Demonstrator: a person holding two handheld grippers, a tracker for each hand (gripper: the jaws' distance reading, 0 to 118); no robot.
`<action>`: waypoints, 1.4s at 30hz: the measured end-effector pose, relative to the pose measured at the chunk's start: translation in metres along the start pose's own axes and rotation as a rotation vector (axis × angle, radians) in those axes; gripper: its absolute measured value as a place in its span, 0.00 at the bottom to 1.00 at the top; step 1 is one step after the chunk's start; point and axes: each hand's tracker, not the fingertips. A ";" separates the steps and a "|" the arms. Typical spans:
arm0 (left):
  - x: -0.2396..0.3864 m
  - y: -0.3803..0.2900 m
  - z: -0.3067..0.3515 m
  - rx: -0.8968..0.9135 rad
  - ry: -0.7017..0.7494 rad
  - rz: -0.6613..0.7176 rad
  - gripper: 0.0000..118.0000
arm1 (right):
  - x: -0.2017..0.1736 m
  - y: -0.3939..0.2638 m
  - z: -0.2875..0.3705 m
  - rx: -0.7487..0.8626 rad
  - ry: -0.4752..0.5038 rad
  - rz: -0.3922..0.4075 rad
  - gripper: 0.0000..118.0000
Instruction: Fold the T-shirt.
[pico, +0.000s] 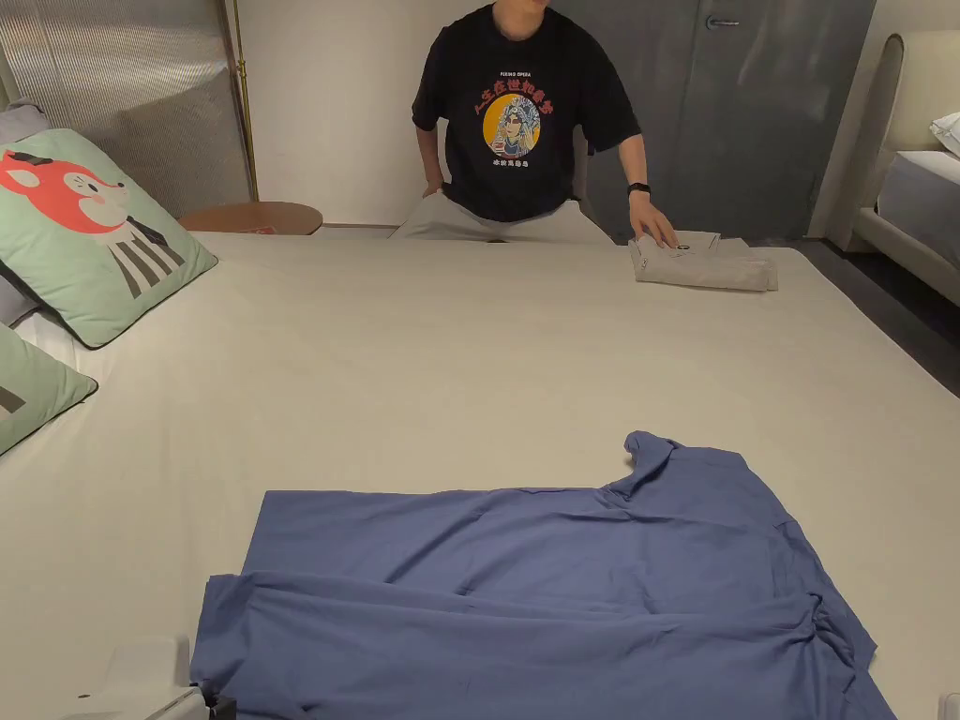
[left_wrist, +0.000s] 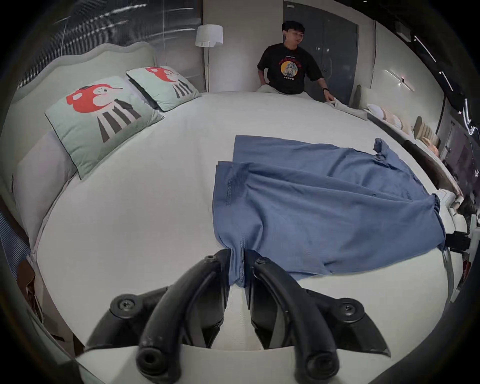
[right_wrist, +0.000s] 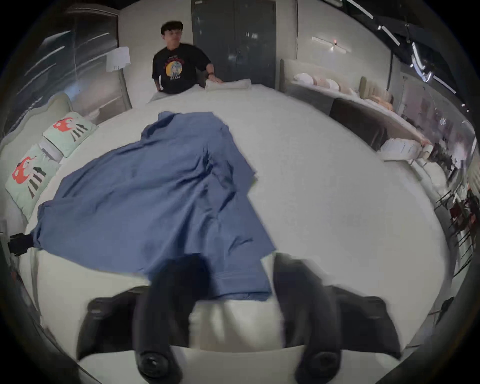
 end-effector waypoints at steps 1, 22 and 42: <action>-0.001 0.000 0.001 0.001 0.000 0.001 0.07 | -0.001 0.000 0.000 -0.006 0.031 -0.007 0.27; -0.048 -0.040 0.077 -0.074 0.000 0.105 0.06 | 0.022 -0.014 0.103 0.039 0.027 0.011 0.06; -0.053 -0.036 0.081 0.101 0.048 0.160 0.93 | 0.008 -0.010 0.091 0.264 -0.101 0.056 0.80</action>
